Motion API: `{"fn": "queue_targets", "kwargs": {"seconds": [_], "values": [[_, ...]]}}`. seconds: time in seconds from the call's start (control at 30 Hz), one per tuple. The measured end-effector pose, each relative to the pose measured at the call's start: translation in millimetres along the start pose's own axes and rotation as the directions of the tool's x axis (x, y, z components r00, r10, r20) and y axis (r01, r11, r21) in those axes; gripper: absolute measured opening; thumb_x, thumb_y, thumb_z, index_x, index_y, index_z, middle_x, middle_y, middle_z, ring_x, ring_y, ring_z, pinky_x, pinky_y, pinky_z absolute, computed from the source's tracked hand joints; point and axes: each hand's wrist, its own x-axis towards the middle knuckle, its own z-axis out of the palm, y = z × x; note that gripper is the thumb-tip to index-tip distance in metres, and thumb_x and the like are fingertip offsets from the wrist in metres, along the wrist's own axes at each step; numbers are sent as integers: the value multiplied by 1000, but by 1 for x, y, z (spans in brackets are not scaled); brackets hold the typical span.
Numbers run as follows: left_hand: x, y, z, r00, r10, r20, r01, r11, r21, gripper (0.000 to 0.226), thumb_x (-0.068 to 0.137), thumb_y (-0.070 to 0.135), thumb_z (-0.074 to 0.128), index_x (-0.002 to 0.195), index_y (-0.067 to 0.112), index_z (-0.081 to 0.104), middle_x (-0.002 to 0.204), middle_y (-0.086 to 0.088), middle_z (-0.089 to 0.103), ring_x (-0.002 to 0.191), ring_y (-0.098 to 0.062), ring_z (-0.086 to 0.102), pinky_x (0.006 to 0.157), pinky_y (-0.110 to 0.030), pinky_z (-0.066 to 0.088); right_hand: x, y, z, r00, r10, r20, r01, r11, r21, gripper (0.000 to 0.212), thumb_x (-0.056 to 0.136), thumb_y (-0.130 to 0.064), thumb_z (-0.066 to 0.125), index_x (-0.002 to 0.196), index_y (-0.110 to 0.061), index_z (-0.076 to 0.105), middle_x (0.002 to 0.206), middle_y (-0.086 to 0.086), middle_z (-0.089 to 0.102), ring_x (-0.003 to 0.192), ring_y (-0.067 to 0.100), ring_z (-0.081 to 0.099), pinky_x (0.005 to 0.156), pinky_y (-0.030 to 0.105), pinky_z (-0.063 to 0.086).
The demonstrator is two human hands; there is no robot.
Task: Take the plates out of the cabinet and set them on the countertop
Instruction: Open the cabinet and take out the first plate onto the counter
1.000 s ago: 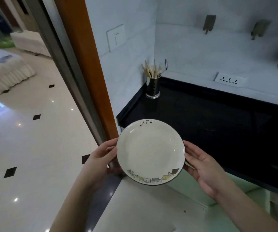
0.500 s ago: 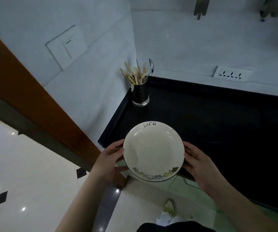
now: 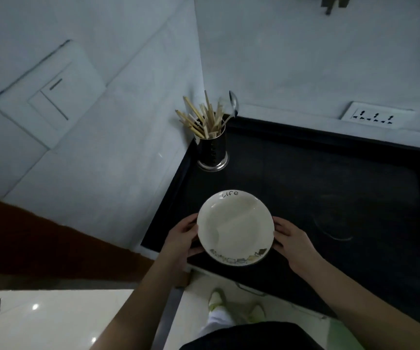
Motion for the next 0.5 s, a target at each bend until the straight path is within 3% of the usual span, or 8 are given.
{"fn": "queue_targets", "kwargs": {"seconds": [0.1, 0.27, 0.5], "values": [[29, 7, 0, 1000, -9, 30, 8, 1000, 25, 29, 98, 18, 58, 125, 27, 62, 127, -4, 62, 113, -24, 62, 80, -48, 61, 17, -5, 8, 998, 34, -47, -34, 999, -5, 41, 94, 2, 52, 130, -17, 57, 123, 4, 63, 102, 16, 64, 68, 27, 54], [62, 14, 5, 1000, 0, 22, -2, 997, 73, 29, 98, 14, 57, 102, 41, 65, 116, 5, 63, 103, -16, 62, 56, -33, 59, 31, -10, 21, 987, 77, -143, -71, 996, 47, 43, 93, 2, 55, 131, -18, 55, 120, 2, 61, 100, 17, 63, 70, 31, 55], [86, 15, 5, 999, 36, 11, -37, 989, 144, 34, 99, 10, 54, 102, 42, 67, 113, 7, 63, 100, -14, 62, 54, -29, 58, 38, -7, 33, 974, 115, -195, -104, 992, 65, 43, 93, 1, 54, 130, -20, 55, 110, -5, 62, 95, 14, 63, 68, 30, 55]]}}
